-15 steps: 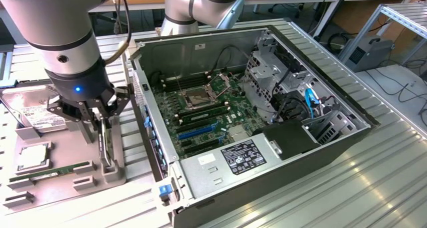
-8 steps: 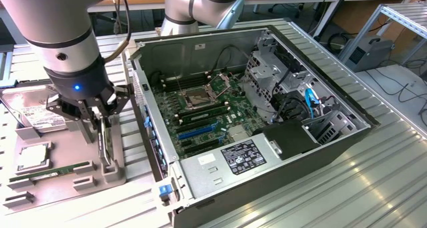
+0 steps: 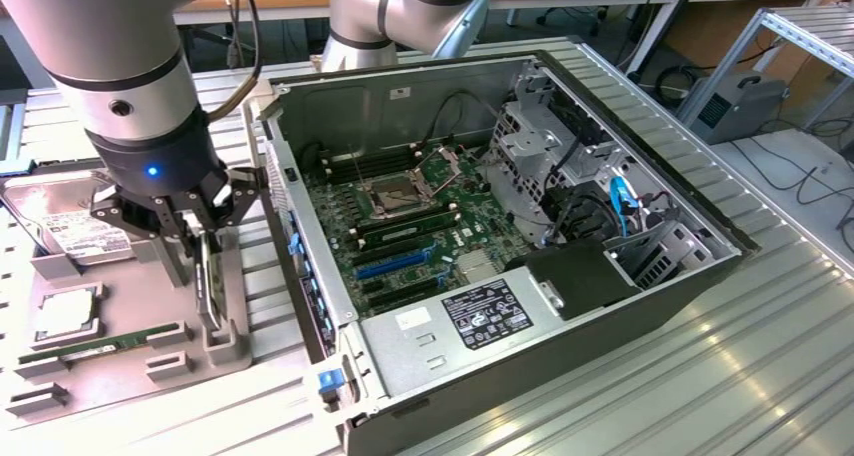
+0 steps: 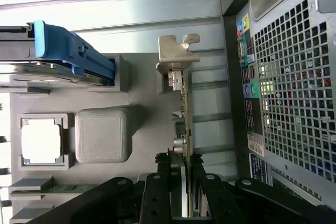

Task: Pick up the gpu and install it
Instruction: 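Pick up the gpu and move the gpu toward the slot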

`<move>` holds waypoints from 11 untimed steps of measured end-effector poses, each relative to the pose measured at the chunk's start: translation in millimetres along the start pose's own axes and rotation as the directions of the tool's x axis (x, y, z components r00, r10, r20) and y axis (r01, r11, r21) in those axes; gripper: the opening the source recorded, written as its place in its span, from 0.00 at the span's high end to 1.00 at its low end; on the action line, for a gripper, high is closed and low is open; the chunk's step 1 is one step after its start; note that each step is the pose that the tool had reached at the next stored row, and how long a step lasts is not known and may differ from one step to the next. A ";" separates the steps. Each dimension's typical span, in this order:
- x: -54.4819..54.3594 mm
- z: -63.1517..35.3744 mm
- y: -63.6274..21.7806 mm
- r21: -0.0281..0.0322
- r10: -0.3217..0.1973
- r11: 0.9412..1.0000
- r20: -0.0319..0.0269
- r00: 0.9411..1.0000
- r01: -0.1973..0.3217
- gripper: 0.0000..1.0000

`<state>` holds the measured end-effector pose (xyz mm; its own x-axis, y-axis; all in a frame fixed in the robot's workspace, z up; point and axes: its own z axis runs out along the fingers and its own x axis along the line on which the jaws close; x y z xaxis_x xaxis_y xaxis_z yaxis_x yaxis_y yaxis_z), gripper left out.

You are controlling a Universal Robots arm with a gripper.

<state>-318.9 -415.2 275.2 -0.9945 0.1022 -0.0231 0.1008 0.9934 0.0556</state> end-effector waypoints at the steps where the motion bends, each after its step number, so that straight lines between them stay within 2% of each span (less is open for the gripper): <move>1: 0.0 -0.4 0.0 0.000 0.000 1.000 0.000 1.000 0.000 0.73; 11: -0.2 -6.1 0.3 0.000 0.000 1.000 0.000 1.000 0.000 0.73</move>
<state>-318.9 -415.2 281.3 -0.9945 0.1022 -0.0230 0.1008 0.9934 0.0555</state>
